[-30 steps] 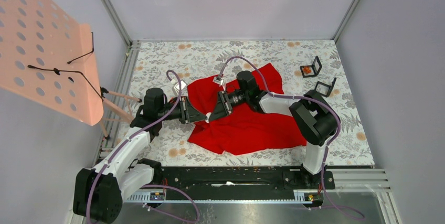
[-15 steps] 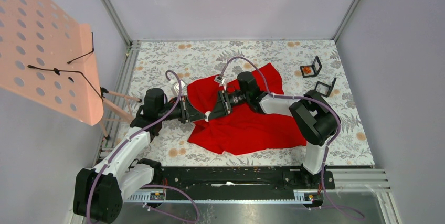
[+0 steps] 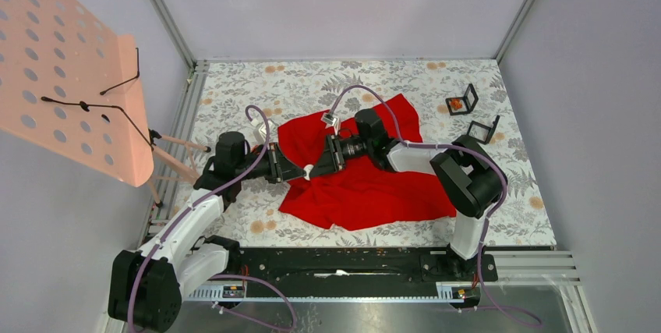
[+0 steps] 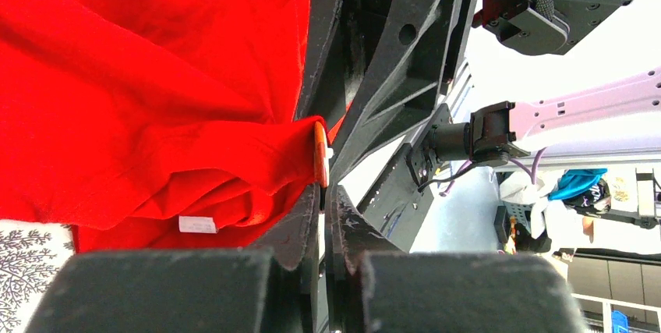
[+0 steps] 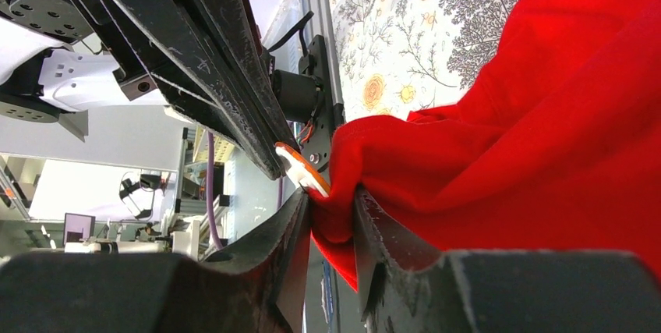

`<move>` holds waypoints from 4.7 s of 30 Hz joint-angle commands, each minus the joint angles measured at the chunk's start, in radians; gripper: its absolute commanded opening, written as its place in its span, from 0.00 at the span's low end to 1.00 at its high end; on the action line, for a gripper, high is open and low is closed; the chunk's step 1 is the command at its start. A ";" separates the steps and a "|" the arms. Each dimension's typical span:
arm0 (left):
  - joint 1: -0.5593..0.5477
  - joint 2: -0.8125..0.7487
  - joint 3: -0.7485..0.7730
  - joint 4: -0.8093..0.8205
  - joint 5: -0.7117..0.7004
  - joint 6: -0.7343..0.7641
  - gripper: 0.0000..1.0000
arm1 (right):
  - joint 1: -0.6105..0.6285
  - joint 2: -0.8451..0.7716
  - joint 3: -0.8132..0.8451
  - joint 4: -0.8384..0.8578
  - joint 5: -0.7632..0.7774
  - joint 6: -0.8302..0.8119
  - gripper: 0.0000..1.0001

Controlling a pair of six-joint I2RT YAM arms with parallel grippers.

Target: Pin the brooch onto the clothing

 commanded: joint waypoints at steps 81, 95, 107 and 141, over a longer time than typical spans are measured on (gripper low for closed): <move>0.086 0.051 0.330 -0.297 -0.468 0.285 0.87 | -0.583 0.690 1.342 -1.384 1.655 -0.980 0.48; 0.091 0.053 0.327 -0.292 -0.461 0.281 0.87 | -0.598 0.712 1.345 -1.394 1.591 -1.057 0.48; 0.097 0.059 0.327 -0.287 -0.455 0.278 0.87 | -0.606 0.722 1.342 -1.380 1.592 -1.080 0.45; 0.105 0.065 0.324 -0.279 -0.445 0.270 0.87 | -0.614 0.739 1.310 -1.354 1.654 -1.115 0.33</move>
